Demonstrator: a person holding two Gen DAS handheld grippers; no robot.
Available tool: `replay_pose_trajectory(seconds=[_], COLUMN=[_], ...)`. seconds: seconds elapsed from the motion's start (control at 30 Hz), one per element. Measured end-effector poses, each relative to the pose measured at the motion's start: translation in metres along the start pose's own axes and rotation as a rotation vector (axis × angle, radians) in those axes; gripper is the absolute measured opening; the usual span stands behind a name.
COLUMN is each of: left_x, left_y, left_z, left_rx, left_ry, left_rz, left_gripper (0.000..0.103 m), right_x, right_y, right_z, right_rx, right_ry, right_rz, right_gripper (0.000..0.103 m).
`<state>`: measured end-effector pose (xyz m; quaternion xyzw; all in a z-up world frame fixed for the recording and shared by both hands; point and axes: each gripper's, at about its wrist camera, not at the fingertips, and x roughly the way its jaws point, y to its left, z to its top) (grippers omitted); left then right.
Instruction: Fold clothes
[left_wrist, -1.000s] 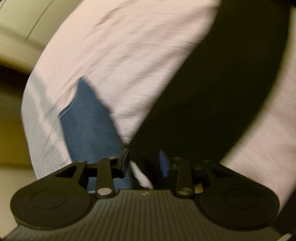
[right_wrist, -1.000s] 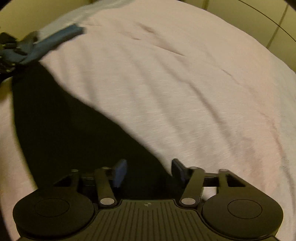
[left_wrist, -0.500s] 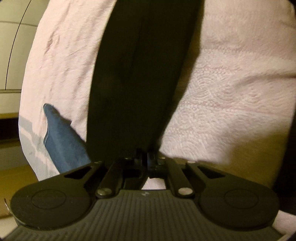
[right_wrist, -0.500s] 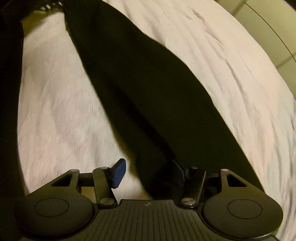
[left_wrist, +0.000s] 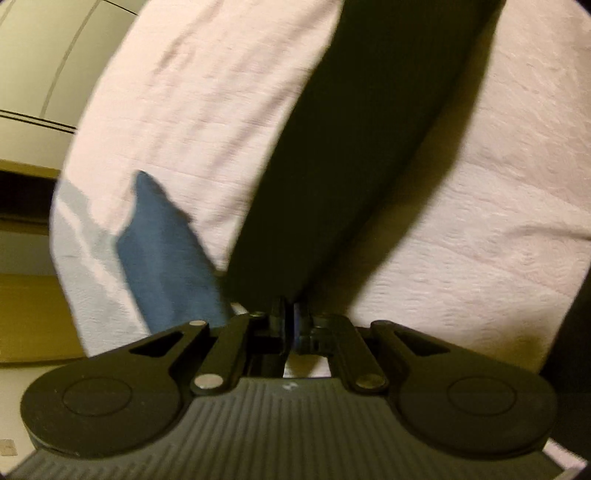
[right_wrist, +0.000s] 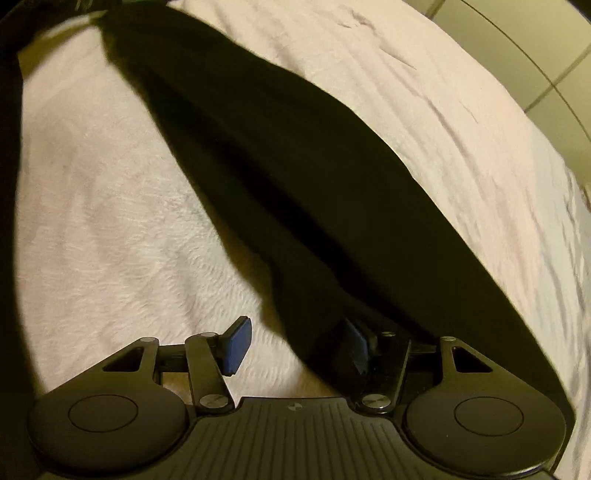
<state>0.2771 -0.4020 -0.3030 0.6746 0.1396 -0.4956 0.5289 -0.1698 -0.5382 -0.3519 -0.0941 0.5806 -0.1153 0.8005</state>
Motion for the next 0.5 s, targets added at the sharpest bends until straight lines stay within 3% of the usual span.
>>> replay_pose_trajectory(seconds=[0.03,0.07,0.1,0.13,0.27,0.4,0.5], left_x=[-0.004,-0.009,-0.013,-0.017,-0.021,-0.008,-0.004], left_y=[0.003,0.004,0.005,0.005,-0.007,-0.028,-0.042], left_z=[0.001,0.0,0.0,-0.001,-0.004,-0.01,-0.014], left_rx=[0.014,0.045,0.073,0.079,0.094,0.095,0.108], left_ry=[0.002,0.002,0.002,0.004,0.021,0.068,0.093], left_rz=[0.017,0.046,0.067,0.071,0.059,-0.01,-0.047], left_gripper=[0.001,0.001,0.001,0.001,0.0,0.0,0.0], right_x=[0.004,0.008,0.01,0.005,-0.02,-0.017,-0.014], right_y=[0.0,0.001,0.001,-0.002,-0.001,0.015,0.015], right_z=[0.002,0.004,0.005,0.005,-0.001,-0.011,-0.011], right_rx=[-0.01,-0.02,-0.031,-0.04,-0.079,-0.144,-0.117], right_ry=[0.002,0.003,0.004,0.003,-0.008,0.017,0.024], right_rz=[-0.008,-0.017,-0.024,-0.026,-0.008,0.017,0.022], right_gripper=[0.05,0.024,0.008,0.0,0.0,0.0,0.0])
